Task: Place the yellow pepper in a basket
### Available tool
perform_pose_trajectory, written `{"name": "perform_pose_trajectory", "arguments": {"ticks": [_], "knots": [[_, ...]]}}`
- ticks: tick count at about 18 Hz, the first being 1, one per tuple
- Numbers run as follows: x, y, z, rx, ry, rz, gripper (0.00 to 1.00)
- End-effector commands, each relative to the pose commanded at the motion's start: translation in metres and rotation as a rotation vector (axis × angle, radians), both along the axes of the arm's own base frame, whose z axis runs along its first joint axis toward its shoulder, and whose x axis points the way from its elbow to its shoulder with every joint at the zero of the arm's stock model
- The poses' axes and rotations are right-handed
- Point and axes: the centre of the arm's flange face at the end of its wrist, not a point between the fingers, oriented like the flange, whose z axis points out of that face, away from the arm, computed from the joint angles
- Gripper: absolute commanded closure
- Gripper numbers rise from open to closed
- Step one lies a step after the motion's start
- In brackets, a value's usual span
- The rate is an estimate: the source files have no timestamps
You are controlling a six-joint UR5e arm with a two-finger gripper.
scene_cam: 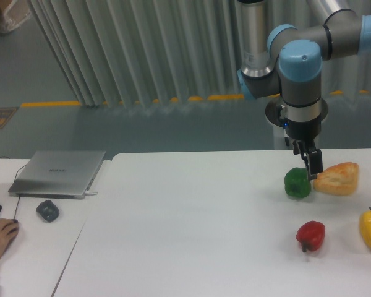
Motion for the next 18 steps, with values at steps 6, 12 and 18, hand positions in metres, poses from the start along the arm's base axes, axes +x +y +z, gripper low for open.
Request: {"name": "perform_pose_trajectory", "arguments": {"ticks": [6, 12, 18], "knots": [[-0.0003, -0.0017, -0.0018, -0.002, -0.006, 0.004, 0.00], [-0.0009, -0.0025, -0.0037, -0.004, -0.006, 0.005, 0.00], [-0.0013, -0.0018, -0.0036, -0.002, -0.006, 0.006, 0.00]]}}
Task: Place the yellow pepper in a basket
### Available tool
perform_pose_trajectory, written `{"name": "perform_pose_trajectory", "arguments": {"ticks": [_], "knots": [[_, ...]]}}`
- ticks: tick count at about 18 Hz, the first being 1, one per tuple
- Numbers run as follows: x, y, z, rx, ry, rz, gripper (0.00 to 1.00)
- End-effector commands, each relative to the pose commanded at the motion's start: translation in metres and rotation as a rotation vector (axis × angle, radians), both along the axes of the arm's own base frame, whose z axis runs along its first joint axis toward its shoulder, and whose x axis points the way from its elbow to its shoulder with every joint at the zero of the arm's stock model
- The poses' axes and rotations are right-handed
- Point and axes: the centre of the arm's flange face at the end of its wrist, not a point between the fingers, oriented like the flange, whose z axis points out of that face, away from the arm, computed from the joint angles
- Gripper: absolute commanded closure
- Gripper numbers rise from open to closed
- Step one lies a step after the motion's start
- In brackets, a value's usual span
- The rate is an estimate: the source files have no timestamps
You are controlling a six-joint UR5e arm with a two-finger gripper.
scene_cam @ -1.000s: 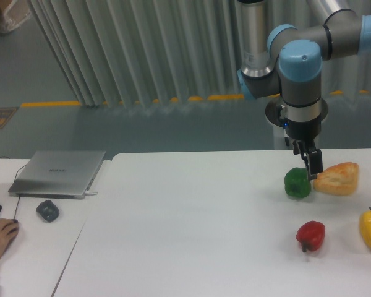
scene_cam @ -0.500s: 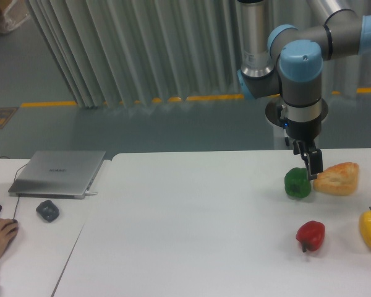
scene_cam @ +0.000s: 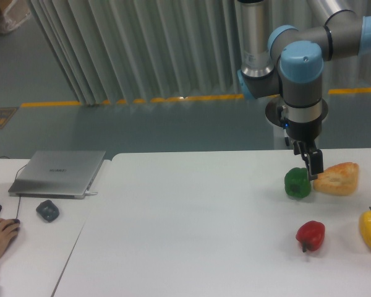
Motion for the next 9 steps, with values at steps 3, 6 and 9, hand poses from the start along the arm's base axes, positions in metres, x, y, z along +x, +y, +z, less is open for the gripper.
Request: {"name": "perform_pose_trajectory", "arguments": {"ticks": [3, 6, 9], "knots": [[-0.003, -0.002, -0.001, -0.001, -0.001, 0.003, 0.00], [-0.004, -0.002, -0.001, -0.001, -0.001, 0.005, 0.00], [-0.009, -0.012, -0.003, -0.010, -0.008, 0.028, 0.00]]}}
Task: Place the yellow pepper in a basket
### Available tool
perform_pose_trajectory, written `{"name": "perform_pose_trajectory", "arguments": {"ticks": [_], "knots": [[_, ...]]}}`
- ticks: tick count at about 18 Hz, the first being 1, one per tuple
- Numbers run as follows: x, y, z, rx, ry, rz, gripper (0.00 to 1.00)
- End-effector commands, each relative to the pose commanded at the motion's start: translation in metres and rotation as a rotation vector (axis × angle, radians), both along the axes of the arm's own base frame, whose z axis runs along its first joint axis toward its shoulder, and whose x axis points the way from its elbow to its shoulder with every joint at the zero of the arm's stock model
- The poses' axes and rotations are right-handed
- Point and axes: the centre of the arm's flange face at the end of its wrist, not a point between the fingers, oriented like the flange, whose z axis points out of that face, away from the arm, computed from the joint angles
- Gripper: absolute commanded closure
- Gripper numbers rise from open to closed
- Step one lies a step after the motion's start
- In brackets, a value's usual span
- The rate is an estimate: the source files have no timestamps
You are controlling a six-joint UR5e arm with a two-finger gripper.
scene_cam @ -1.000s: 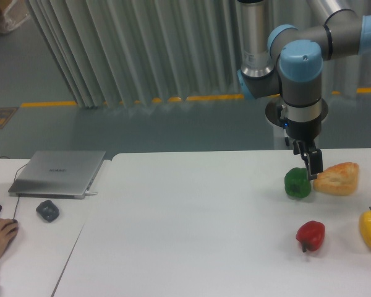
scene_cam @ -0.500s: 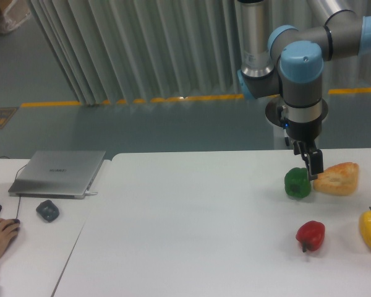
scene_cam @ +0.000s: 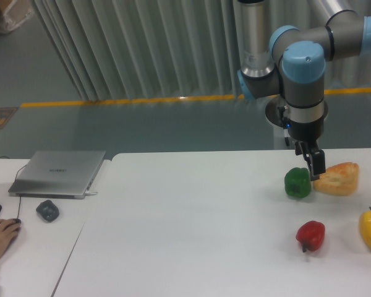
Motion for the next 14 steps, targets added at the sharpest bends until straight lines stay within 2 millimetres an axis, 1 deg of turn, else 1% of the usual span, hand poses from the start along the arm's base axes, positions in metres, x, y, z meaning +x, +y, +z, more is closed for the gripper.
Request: {"name": "perform_pose_trajectory", "arguments": {"ticks": [1, 2, 5, 6, 7, 8, 9, 10, 11, 12, 14], "knots": [[0.002, -0.007, -0.007, -0.010, -0.011, 0.014, 0.00], [0.005, -0.010, -0.008, -0.010, -0.009, 0.049, 0.00], [0.003, -0.006, -0.008, 0.021, 0.011, 0.280, 0.00], [-0.001, -0.002, -0.007, 0.054, 0.034, 0.402, 0.00], [-0.009, -0.001, -0.006, 0.097, 0.051, 0.536, 0.00], [-0.026, -0.004, 0.002, 0.165, 0.078, 0.684, 0.00], [-0.032, -0.002, 0.001, 0.187, 0.081, 0.726, 0.00], [-0.037, 0.002, -0.010, 0.183, 0.077, 0.747, 0.00], [-0.040, 0.006, -0.014, 0.186, 0.077, 0.764, 0.00], [-0.048, 0.010, -0.010, 0.215, 0.088, 0.800, 0.00], [-0.056, 0.017, -0.019, 0.228, 0.092, 0.847, 0.00]]}}
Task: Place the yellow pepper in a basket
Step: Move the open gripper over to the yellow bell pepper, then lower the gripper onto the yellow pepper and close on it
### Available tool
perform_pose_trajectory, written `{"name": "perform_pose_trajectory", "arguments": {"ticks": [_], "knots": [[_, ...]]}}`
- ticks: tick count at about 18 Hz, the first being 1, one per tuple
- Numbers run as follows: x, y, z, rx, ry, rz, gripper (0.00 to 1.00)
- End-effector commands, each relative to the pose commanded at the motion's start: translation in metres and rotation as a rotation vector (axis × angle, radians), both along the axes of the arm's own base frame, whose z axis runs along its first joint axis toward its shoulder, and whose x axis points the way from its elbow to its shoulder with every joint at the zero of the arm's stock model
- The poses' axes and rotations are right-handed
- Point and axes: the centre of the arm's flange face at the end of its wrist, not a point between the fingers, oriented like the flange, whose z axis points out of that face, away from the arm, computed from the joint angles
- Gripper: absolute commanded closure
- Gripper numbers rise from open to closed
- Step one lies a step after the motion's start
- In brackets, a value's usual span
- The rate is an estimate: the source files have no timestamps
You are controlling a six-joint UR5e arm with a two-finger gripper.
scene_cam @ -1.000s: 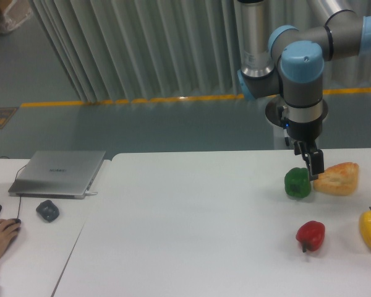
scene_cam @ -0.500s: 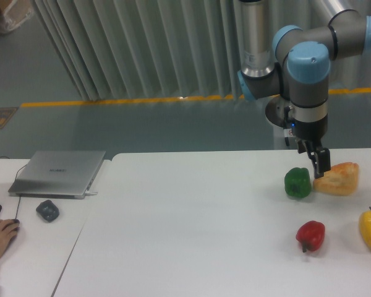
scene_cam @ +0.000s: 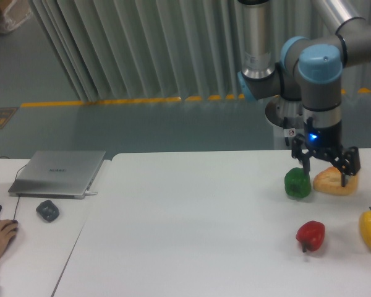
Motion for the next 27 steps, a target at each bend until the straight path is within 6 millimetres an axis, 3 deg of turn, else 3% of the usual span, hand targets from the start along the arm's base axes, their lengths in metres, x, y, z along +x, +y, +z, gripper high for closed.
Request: {"name": "perform_pose_trajectory", "arguments": {"ticks": [3, 7, 10, 12, 16, 22, 25, 27], "knots": [[-0.012, 0.007, -0.013, 0.029, 0.046, 0.007, 0.00], [-0.044, 0.002, -0.028, 0.017, 0.038, 0.046, 0.00], [-0.068, -0.013, -0.036, 0.007, 0.030, 0.088, 0.00], [-0.080, -0.022, -0.051, -0.019, 0.018, 0.115, 0.00], [-0.083, -0.011, -0.098, -0.077, -0.041, 0.119, 0.00], [-0.078, -0.012, -0.101, -0.084, -0.050, 0.101, 0.00], [-0.095, -0.023, -0.095, -0.072, -0.044, 0.128, 0.00], [-0.098, -0.022, -0.104, -0.079, -0.049, 0.128, 0.00]]}}
